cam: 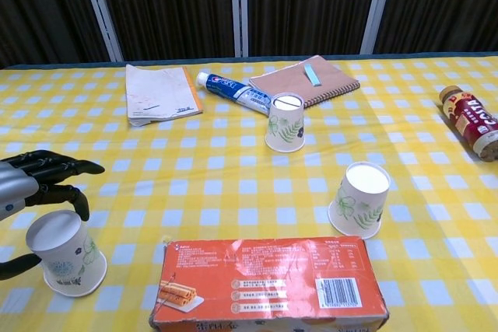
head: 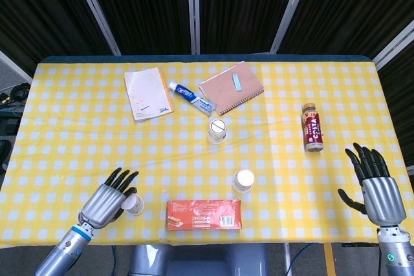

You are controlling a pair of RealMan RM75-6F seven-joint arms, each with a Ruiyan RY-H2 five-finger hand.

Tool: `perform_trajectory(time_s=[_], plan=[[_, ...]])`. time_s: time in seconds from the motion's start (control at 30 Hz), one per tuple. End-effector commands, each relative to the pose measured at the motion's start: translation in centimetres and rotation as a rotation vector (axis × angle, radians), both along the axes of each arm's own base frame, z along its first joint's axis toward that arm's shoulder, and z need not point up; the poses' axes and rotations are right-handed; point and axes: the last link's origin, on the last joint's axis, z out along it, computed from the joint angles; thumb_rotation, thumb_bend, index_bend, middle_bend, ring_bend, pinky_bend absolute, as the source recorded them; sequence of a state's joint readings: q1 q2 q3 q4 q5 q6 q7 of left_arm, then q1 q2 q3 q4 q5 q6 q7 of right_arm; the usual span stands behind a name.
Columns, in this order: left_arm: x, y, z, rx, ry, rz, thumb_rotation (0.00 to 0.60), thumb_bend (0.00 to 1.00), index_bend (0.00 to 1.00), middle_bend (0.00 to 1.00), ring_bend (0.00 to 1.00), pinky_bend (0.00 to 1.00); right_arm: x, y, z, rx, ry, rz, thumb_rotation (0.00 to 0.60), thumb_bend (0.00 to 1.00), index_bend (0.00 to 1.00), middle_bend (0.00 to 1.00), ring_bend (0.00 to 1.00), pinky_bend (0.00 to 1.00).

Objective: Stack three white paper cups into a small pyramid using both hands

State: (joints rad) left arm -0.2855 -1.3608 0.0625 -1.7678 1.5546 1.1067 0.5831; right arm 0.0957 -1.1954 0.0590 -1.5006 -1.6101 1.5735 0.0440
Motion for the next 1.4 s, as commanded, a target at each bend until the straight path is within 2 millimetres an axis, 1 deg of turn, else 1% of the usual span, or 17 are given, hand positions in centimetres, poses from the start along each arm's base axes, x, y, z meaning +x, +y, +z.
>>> perform_trajectory(time_s=[0.03, 0.1, 0.23, 0.37, 0.43, 0.5, 0.63, 0.77, 0.8, 0.9, 0.97, 1.17, 1.3, 1.33, 1.4], plan=[[0.2, 0.0, 0.1, -0.002, -0.012, -0.003, 0.6, 0.42, 0.38, 0.0, 0.0, 0.0, 0.0, 0.0, 0.0, -0.001, 0.0, 0.001, 0.6, 0.13, 0.01, 0.0, 0.0, 0.0], [0.3, 0.1, 0.3, 0.0, -0.017, -0.008, 0.6, 0.42, 0.38, 0.0, 0.0, 0.0, 0.0, 0.0, 0.0, -0.002, -0.001, 0.002, 0.6, 0.13, 0.01, 0.0, 0.0, 0.0], [2.1, 2.2, 2.2, 0.049, -0.061, -0.029, 0.6, 0.42, 0.37, 0.0, 0.0, 0.0, 0.0, 0.0, 0.0, 0.0, -0.004, 0.0, 0.6, 0.13, 0.01, 0.0, 0.0, 0.0], [3.6, 4.0, 3.2, 0.074, -0.085, -0.041, 0.6, 0.41, 0.35, 0.0, 0.0, 0.0, -0.1, -0.1, 0.2, -0.002, -0.012, -0.005, 0.6, 0.13, 0.01, 0.0, 0.0, 0.0], [4.8, 5.4, 3.6, 0.083, -0.099, -0.051, 0.6, 0.41, 0.35, 0.0, 0.0, 0.0, -0.2, -0.2, 0.4, -0.006, -0.021, -0.01, 0.6, 0.13, 0.01, 0.0, 0.0, 0.0], [6.4, 7.3, 3.5, 0.085, -0.129, -0.065, 0.6, 0.41, 0.35, 0.0, 0.0, 0.0, -0.5, -0.4, 0.7, -0.01, -0.032, -0.02, 0.6, 0.13, 0.01, 0.0, 0.0, 0.0], [8.7, 10.5, 2.6, 0.087, -0.148, -0.076, 0.6, 0.41, 0.35, 0.0, 0.0, 0.0, -1.0, -0.7, 1.2, -0.018, -0.05, -0.043, 0.6, 0.13, 0.01, 0.0, 0.0, 0.0], [10.2, 12.6, 1.4, 0.102, -0.133, -0.093, 0.6, 0.41, 0.35, 0.0, 0.0, 0.0, -1.5, -1.0, 1.5, -0.028, -0.059, -0.061, 0.6, 0.13, 0.01, 0.0, 0.0, 0.0], [10.8, 13.4, 0.9, 0.11, -0.131, -0.094, 0.6, 0.41, 0.35, 0.0, 0.0, 0.0, -1.7, -1.1, 1.7, -0.03, -0.062, -0.069, 0.6, 0.13, 0.01, 0.0, 0.0, 0.0], [11.9, 14.7, -0.1, 0.113, -0.13, -0.088, 0.6, 0.41, 0.35, 0.0, 0.0, 0.0, -2.1, -1.3, 1.9, -0.034, -0.067, -0.087, 0.6, 0.13, 0.01, 0.0, 0.0, 0.0], [12.9, 16.1, -1.1, 0.118, -0.126, -0.083, 0.6, 0.41, 0.35, 0.0, 0.0, 0.0, -2.6, -1.4, 2.1, -0.039, -0.07, -0.105, 0.6, 0.13, 0.01, 0.0, 0.0, 0.0], [14.1, 18.2, -2.7, 0.128, -0.087, -0.074, 0.6, 0.41, 0.35, 0.0, 0.0, 0.0, -3.3, -1.5, 2.5, -0.049, -0.08, -0.13, 0.6, 0.13, 0.01, 0.0, 0.0, 0.0], [14.9, 20.0, -4.1, 0.129, -0.055, -0.055, 0.6, 0.41, 0.35, 0.0, 0.0, 0.0, -3.9, -1.5, 3.0, -0.06, -0.089, -0.152, 0.6, 0.13, 0.01, 0.0, 0.0, 0.0], [15.2, 20.8, -4.9, 0.126, -0.039, -0.047, 0.6, 0.41, 0.35, 0.0, 0.0, 0.0, -4.2, -1.4, 3.1, -0.066, -0.091, -0.163, 0.6, 0.13, 0.01, 0.0, 0.0, 0.0], [15.5, 21.6, -5.6, 0.125, -0.031, -0.039, 0.6, 0.41, 0.36, 0.0, 0.0, 0.0, -4.3, -1.3, 3.3, -0.071, -0.094, -0.165, 0.6, 0.13, 0.01, 0.0, 0.0, 0.0]])
